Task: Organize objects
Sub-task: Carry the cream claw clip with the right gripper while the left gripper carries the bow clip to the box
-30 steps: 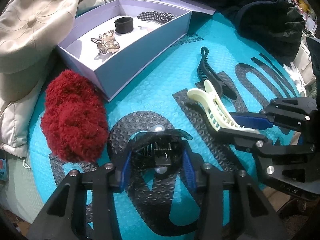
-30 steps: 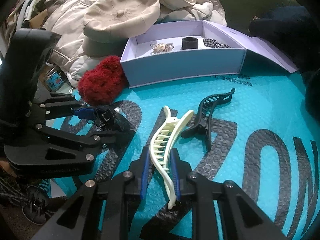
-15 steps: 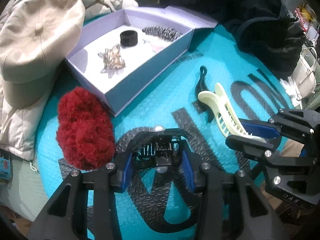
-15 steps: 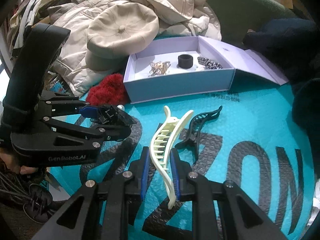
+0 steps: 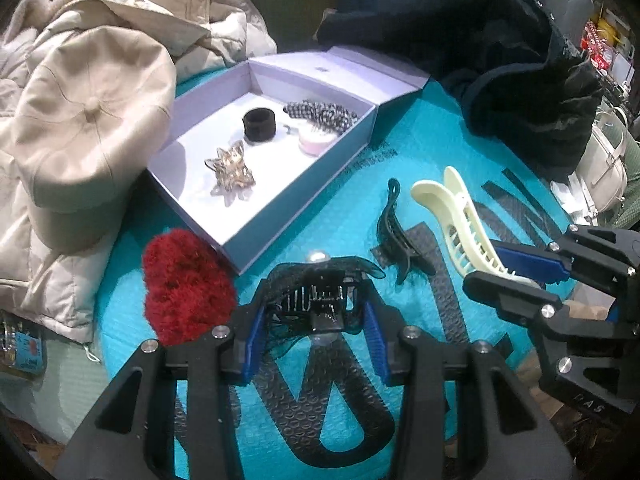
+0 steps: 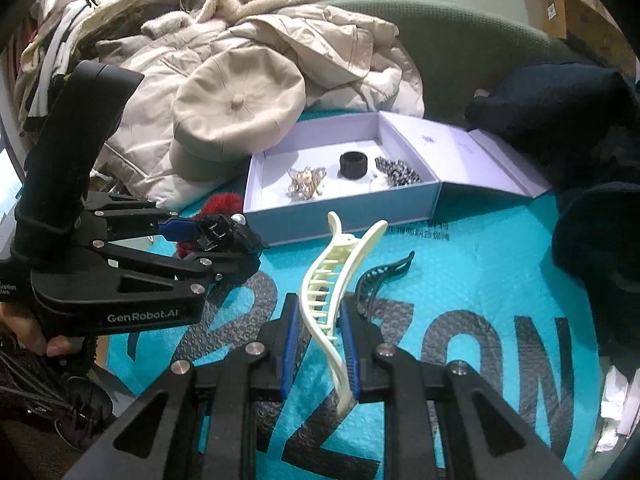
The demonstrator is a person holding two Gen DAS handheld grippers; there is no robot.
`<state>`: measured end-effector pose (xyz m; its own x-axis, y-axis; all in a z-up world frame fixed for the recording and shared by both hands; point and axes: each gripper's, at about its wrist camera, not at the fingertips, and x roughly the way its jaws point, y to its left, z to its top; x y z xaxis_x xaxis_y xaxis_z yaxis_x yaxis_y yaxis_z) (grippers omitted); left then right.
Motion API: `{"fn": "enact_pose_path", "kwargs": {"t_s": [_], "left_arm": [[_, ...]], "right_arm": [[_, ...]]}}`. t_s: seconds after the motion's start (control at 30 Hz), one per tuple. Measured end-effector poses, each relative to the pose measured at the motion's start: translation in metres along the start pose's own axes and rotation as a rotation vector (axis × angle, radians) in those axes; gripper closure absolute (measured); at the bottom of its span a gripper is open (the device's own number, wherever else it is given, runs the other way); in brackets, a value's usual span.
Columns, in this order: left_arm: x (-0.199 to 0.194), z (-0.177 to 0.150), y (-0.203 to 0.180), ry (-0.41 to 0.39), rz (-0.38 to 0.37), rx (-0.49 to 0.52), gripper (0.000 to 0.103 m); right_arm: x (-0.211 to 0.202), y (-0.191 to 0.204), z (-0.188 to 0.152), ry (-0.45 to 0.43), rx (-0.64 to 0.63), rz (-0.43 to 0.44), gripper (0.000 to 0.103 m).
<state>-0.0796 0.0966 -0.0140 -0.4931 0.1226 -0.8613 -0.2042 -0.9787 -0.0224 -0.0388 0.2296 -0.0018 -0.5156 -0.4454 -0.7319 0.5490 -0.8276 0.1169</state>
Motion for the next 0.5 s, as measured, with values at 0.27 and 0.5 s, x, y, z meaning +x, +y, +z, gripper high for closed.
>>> {"fn": "enact_pose_path", "kwargs": {"t_s": [0.27, 0.5], "left_arm": [[-0.012, 0.011, 0.000, -0.026, 0.001, 0.007, 0.062], [-0.001, 0.030, 0.002, -0.025, -0.021, 0.011, 0.062]], "right_arm": [[-0.002, -0.005, 0.016, -0.020, -0.007, 0.011, 0.084], [0.009, -0.017, 0.032, -0.014, -0.003, 0.014, 0.084]]}}
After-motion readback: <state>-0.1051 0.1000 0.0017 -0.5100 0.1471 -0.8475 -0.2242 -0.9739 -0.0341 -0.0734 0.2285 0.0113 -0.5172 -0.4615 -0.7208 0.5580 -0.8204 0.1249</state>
